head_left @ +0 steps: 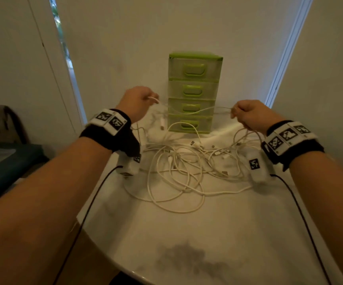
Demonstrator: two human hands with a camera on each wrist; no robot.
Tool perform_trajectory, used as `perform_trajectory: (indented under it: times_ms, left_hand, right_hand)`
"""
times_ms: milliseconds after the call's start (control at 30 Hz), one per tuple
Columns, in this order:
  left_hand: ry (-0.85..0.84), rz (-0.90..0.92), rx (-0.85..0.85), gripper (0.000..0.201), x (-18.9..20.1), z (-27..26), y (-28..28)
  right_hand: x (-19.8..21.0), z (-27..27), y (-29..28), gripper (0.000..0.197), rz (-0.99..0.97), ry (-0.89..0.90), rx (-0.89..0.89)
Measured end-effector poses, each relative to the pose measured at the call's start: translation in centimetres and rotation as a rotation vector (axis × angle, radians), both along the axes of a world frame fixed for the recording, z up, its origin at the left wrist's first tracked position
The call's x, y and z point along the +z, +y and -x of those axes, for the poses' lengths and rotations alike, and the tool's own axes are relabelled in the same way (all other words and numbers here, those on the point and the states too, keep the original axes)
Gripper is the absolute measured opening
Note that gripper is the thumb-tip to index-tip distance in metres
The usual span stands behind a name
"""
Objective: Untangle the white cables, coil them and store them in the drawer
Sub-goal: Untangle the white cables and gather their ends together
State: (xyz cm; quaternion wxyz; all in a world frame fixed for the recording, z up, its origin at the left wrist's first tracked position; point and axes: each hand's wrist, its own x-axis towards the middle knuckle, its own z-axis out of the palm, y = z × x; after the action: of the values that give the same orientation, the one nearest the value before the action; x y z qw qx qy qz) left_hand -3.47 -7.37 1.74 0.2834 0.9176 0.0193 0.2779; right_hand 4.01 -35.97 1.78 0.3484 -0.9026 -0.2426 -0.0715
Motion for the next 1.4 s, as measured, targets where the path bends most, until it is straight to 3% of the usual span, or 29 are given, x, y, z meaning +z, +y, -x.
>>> perform_trajectory:
  times_ms: [67, 200, 267, 367, 533, 633, 733, 867, 1000, 1167, 1267, 1400]
  left_hand:
    - [-0.011, -0.081, -0.080, 0.028, -0.5, -0.5, -1.9]
    - [-0.071, -0.050, -0.246, 0.038, -1.2, -0.9, -5.0]
    - [0.007, -0.036, -0.307, 0.034, -1.5, -1.1, -6.6]
    - [0.078, 0.123, -0.329, 0.022, -1.6, -1.1, -7.8]
    - [0.011, 0.324, -0.215, 0.021, -1.0, -0.5, -4.9]
    - [0.010, 0.430, -0.191, 0.027, -0.4, 0.1, -3.2]
    - [0.075, 0.566, -0.282, 0.030, 0.5, 0.9, -3.7]
    - [0.189, 0.604, -0.419, 0.029, 1.0, 2.1, -6.3]
    - [0.188, 0.661, -0.518, 0.029, 1.2, 3.5, -8.1]
    - [0.154, 0.740, -0.540, 0.021, 1.6, 5.2, -8.4]
    - [0.172, 0.758, -0.491, 0.016, 1.4, 6.2, -8.9]
    - [0.144, 0.632, -0.489, 0.017, 0.7, 7.9, -11.8]
  right_hand:
    - [0.1, 0.5, 2.2, 0.025, 0.004, -0.077, 0.059]
    - [0.0, 0.8, 5.4, 0.026, 0.020, -0.087, 0.140]
    - [0.0, 1.1, 6.4, 0.027, -0.024, -0.046, 0.200]
    - [0.2, 1.4, 6.9, 0.033, -0.176, 0.028, 0.266]
    - [1.6, 1.1, 3.9, 0.031, -0.231, -0.048, 0.104]
    - [1.7, 1.4, 2.3, 0.031, -0.186, 0.018, 0.067]
    - [1.7, 2.8, 2.4, 0.025, -0.127, 0.158, 0.122]
    - [2.4, 5.3, 3.5, 0.032, -0.097, 0.009, 0.205]
    - [3.4, 7.6, 3.9, 0.021, -0.148, -0.027, 0.262]
    - [3.9, 9.6, 1.0, 0.017, -0.073, -0.154, 0.038]
    - [3.9, 11.5, -2.0, 0.020, -0.064, -0.020, -0.039]
    - [2.9, 15.3, -4.5, 0.019, -0.185, 0.319, 0.057]
